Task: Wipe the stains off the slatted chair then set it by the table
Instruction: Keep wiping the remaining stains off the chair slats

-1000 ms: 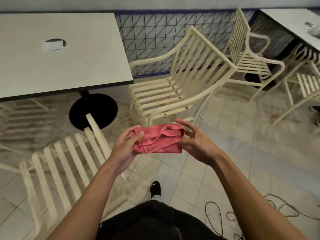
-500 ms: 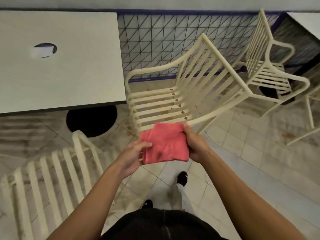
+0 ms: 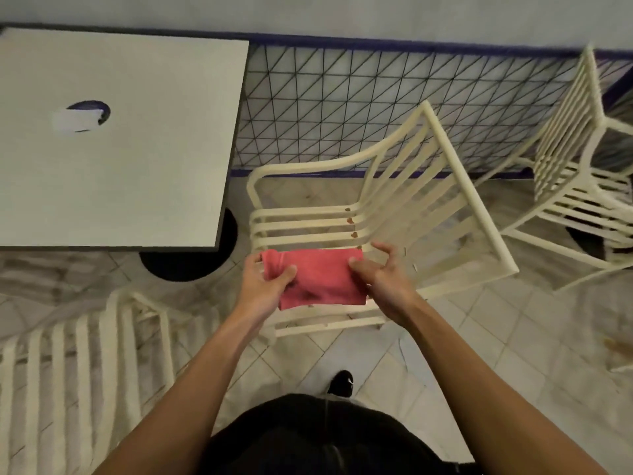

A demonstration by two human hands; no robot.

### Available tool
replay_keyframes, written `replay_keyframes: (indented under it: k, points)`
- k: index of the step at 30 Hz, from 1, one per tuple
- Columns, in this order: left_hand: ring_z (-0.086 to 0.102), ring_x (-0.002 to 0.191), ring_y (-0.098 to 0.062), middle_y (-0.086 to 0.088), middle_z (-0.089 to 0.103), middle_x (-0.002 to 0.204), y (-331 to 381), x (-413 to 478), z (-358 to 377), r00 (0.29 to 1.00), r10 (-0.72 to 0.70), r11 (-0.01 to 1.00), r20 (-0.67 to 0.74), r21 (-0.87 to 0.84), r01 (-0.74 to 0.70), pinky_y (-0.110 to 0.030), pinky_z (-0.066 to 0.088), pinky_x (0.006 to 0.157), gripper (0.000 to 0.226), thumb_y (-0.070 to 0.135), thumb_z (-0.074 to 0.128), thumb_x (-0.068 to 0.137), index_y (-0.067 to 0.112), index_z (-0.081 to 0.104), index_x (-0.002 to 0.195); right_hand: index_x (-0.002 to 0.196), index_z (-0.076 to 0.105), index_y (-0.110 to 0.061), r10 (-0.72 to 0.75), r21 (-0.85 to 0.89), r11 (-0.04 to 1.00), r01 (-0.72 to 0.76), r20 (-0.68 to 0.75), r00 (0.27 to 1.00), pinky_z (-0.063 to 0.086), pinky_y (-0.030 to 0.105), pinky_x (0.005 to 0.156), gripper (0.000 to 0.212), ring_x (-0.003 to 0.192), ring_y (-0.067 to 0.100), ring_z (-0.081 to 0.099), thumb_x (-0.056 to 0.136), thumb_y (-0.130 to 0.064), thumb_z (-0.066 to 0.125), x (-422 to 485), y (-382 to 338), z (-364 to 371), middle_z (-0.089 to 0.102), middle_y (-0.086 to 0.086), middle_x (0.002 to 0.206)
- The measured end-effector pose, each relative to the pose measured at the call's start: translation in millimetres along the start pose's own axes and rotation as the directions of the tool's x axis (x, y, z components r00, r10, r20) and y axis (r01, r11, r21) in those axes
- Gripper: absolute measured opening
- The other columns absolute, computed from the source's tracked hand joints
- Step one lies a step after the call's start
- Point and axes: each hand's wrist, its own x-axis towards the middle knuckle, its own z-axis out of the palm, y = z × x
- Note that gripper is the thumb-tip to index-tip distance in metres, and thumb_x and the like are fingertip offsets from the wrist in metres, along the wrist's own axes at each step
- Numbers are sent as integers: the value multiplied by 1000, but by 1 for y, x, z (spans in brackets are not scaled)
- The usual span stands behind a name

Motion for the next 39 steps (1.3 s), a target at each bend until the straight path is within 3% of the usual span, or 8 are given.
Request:
replay_keyframes:
  k: [6, 13, 19, 22, 27, 30, 35, 39]
  points:
    - [69, 96, -16, -7, 59, 116, 29, 30, 37, 972, 162, 966, 169, 174, -191, -32, 61, 75, 96, -5, 85, 69, 35, 38, 141, 136, 53, -21, -157, -508, 809, 295, 297, 942, 59, 25, 76, 77, 103, 16, 61, 70, 0, 86, 51, -38, -29, 53, -3, 124]
    - [59, 104, -11, 8, 59, 109, 45, 93, 58, 957, 240, 759, 162, 583, -290, -30, 50, 94, 52, 18, 91, 67, 22, 68, 113, 99, 72, -18, -267, -624, 673, 397, 296, 917, 53, 24, 77, 29, 84, 5, 62, 75, -11, 86, 117, -69, -21, 63, -11, 90]
    - [32, 114, -15, 13, 46, 111, 58, 162, 57, 948, 315, 548, 46, 807, -221, -34, 34, 97, 26, 62, 79, 69, 48, 67, 87, 96, 71, -23, -257, -526, 793, 307, 167, 952, 56, 32, 87, 29, 101, 12, 64, 73, -32, 87, 183, -82, -10, 63, 7, 111]
    - [47, 104, -3, 17, 59, 101, 77, 181, 61, 960, 278, 728, 28, 646, -230, -31, 42, 93, 16, 48, 83, 72, 40, 70, 75, 105, 68, -3, -194, -346, 910, 230, 136, 972, 54, 17, 72, 23, 85, 4, 70, 84, -7, 77, 203, -95, 2, 71, 8, 99]
    - [68, 57, -6, 5, 71, 62, 91, 206, 82, 978, 175, 931, -112, 342, -127, -20, 55, 55, 10, 24, 80, 82, 20, 72, 86, 100, 67, -4, -282, -331, 905, 266, 0, 960, 60, 35, 77, 26, 88, 29, 70, 83, -17, 81, 235, -99, 29, 73, 12, 93]
    - [67, 61, 1, 7, 70, 65, 91, 220, 96, 978, 193, 926, -84, 345, -153, -12, 49, 56, 2, 22, 71, 91, 20, 71, 90, 91, 60, -7, -326, -378, 881, 286, -45, 944, 59, 39, 74, 23, 83, 26, 67, 83, -17, 79, 244, -98, 39, 70, 9, 86]
    - [74, 76, -20, -3, 76, 83, 87, 236, 120, 990, 67, 987, 126, 134, -83, -36, 60, 75, 23, 26, 52, 102, 19, 69, 116, 84, 50, -12, -321, -436, 849, 299, 24, 947, 47, 16, 59, 25, 61, -1, 54, 90, -21, 72, 248, -104, 41, 59, -7, 72]
    - [70, 103, -21, -7, 76, 101, 95, 236, 131, 970, -116, 982, 212, -123, 144, -35, 55, 88, 52, 43, 28, 107, 24, 76, 102, 101, 60, -23, -238, -345, 895, 282, 165, 957, 57, 27, 79, 11, 88, 6, 68, 95, -30, 66, 249, -94, 39, 69, -10, 93]
